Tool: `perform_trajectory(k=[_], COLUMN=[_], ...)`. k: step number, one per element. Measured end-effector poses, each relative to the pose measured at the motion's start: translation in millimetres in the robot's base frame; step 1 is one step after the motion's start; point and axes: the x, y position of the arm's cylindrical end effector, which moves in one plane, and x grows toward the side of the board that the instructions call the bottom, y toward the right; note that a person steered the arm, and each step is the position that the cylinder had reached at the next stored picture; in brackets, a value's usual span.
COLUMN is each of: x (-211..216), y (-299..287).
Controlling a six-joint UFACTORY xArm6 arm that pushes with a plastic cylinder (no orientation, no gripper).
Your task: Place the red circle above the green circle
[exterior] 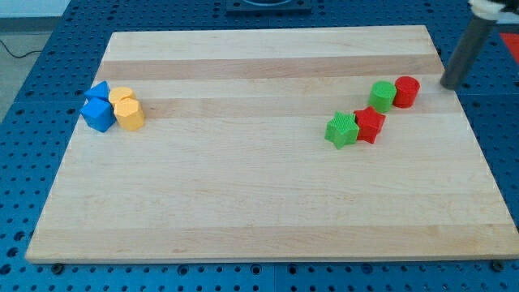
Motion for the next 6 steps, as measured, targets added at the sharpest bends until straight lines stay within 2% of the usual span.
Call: perform_trajectory(k=[1,3,5,6], x=[19.2,23.8,23.2,-19.1], y=[-51.2,-156.0,-160.0,-163.8])
